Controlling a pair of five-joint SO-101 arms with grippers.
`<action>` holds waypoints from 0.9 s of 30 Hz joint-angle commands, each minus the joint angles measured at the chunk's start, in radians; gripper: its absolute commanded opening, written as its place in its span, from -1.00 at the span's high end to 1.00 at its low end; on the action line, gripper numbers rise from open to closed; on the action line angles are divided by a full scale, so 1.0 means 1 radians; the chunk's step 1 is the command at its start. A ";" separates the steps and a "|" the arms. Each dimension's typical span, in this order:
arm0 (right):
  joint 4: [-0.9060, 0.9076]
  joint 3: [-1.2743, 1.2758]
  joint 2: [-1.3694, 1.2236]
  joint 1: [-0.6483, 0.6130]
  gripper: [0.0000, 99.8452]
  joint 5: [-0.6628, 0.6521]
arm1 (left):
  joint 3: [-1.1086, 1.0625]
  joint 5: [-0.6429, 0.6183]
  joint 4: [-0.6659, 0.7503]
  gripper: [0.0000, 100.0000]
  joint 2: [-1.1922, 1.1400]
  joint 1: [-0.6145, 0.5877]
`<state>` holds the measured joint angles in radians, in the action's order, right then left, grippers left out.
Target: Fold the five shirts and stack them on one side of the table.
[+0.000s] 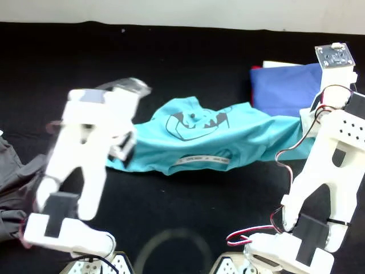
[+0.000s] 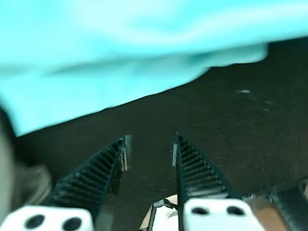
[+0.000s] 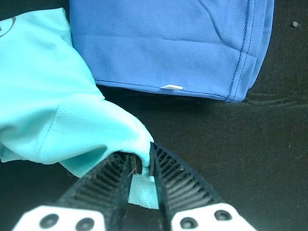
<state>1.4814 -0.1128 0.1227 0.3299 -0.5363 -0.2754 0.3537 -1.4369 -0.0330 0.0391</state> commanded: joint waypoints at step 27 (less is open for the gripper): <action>-0.005 0.160 0.047 -0.090 0.99 -0.006 | 0.209 -0.006 0.075 0.98 -0.143 0.076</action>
<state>1.4814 0.0437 0.1227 0.2532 -0.5363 -0.1665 0.3537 -1.2758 -0.2371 0.1174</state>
